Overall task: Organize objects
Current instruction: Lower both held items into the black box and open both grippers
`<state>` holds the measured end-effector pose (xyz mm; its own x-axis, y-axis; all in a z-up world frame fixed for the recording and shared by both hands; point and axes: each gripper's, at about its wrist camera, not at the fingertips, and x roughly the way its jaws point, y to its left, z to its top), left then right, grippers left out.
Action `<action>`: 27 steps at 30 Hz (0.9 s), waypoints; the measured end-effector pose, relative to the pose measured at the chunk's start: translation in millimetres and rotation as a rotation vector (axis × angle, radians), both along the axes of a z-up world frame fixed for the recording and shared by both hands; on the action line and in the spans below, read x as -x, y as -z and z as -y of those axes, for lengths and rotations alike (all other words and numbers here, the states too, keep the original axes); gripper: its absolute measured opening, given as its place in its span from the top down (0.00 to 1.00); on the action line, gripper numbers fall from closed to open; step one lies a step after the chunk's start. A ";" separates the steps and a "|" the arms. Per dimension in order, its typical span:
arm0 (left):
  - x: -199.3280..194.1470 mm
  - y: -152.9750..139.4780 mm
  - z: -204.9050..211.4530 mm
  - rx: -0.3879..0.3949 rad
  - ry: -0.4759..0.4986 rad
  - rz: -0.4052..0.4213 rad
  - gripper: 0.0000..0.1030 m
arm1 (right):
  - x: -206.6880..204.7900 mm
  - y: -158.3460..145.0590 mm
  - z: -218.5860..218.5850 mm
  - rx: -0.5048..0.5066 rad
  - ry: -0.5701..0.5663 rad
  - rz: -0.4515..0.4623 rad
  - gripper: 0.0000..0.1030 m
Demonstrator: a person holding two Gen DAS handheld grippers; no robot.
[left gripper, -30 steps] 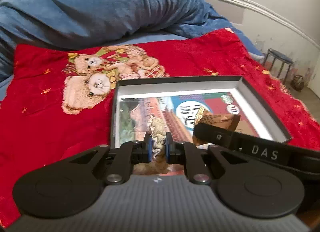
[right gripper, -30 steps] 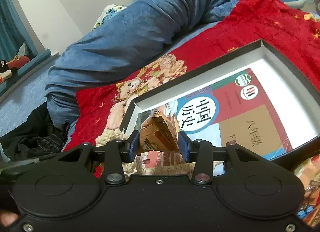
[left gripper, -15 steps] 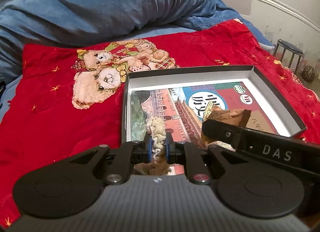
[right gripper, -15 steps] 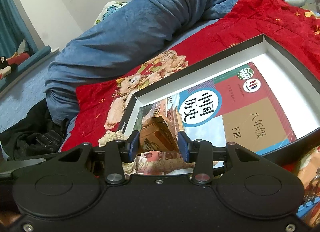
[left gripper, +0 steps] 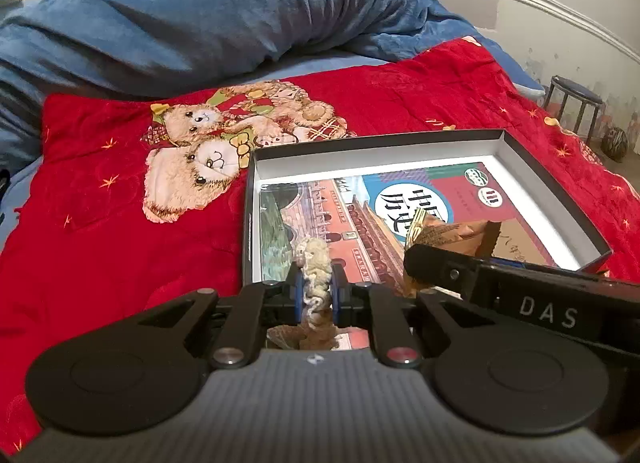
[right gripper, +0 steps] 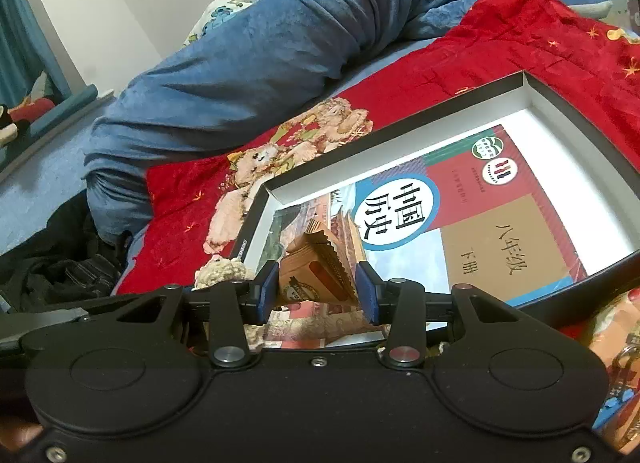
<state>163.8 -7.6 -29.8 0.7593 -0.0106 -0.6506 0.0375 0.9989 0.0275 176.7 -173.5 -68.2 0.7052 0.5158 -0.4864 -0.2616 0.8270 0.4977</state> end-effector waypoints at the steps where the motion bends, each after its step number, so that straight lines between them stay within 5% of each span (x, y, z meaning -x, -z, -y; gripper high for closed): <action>1: 0.0 0.0 -0.1 0.001 0.003 -0.002 0.83 | 0.5 -0.6 -0.5 0.009 0.001 0.001 0.60; 11: -2.1 6.0 0.5 -0.005 0.006 -0.021 0.79 | 0.4 -1.3 -12.1 0.152 0.006 -0.021 0.60; 17: -2.4 7.3 0.5 0.000 0.011 -0.022 0.78 | 0.5 -1.4 -10.4 0.154 0.007 -0.029 0.60; 19: -3.6 7.6 0.6 0.000 0.014 -0.029 0.61 | -0.2 -1.6 -10.3 0.164 0.011 -0.030 0.60; 27: -7.4 6.2 -4.8 -0.016 -0.023 -0.033 0.37 | 0.7 -5.7 -6.0 0.153 0.026 -0.025 0.58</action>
<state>171.2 -2.8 -36.0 0.7373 0.0169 -0.6754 0.0159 0.9990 0.0424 176.0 -167.6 -62.5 0.7036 0.4163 -0.5759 -0.2284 0.8999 0.3715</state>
